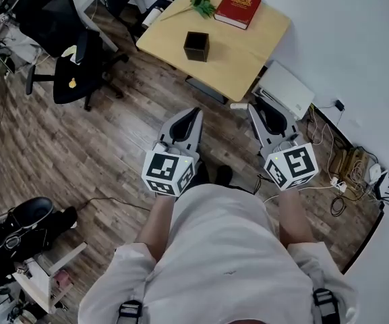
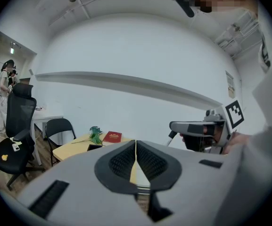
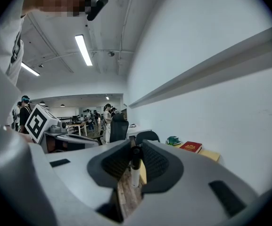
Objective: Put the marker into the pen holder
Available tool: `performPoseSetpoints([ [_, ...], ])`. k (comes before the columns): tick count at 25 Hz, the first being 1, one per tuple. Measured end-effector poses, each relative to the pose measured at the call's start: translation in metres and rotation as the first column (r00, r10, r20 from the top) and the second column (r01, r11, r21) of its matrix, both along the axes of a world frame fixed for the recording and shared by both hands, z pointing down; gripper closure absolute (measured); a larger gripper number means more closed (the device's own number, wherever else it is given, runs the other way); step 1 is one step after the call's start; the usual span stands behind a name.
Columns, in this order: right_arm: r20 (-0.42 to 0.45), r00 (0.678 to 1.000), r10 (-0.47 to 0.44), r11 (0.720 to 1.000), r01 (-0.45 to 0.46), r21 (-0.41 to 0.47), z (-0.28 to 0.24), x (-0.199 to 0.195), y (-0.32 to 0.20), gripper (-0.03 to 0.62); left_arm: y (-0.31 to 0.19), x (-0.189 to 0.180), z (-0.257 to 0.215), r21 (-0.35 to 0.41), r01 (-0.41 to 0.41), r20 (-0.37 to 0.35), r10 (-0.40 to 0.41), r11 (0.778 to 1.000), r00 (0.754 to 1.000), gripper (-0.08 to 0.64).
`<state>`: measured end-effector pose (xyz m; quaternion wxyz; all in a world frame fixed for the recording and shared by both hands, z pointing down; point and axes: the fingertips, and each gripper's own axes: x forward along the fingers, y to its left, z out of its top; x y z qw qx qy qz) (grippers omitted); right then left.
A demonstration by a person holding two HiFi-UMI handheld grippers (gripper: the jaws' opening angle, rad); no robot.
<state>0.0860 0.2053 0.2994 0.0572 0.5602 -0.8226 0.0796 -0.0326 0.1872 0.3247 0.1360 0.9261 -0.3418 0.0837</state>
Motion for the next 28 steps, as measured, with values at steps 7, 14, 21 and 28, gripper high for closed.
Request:
performPoseSetpoints([
  [7, -0.006, 1.0, 0.014, 1.0, -0.014, -0.014, 0.002, -0.011, -0.042, 0.52, -0.044, -0.015, 0.001, -0.006, 0.0, -0.008, 0.0, 1.0, 1.0, 0.548],
  [14, -0.011, 0.999, 0.031, 0.999, -0.031, -0.042, 0.008, -0.021, -0.086, 0.52, -0.089, -0.025, 0.001, -0.011, -0.013, -0.023, 0.012, 1.0, 1.0, 0.549],
  [21, -0.007, 0.998, 0.058, 0.997, -0.058, -0.044, 0.007, -0.034, -0.128, 0.52, -0.131, -0.039, 0.001, -0.017, -0.038, -0.025, 0.038, 0.999, 0.999, 0.549],
  [28, -0.018, 0.995, 0.095, 0.994, -0.096, -0.054, 0.011, -0.045, -0.162, 0.52, -0.169, -0.048, 0.008, -0.029, -0.076, -0.031, 0.076, 0.997, 0.997, 0.548],
])
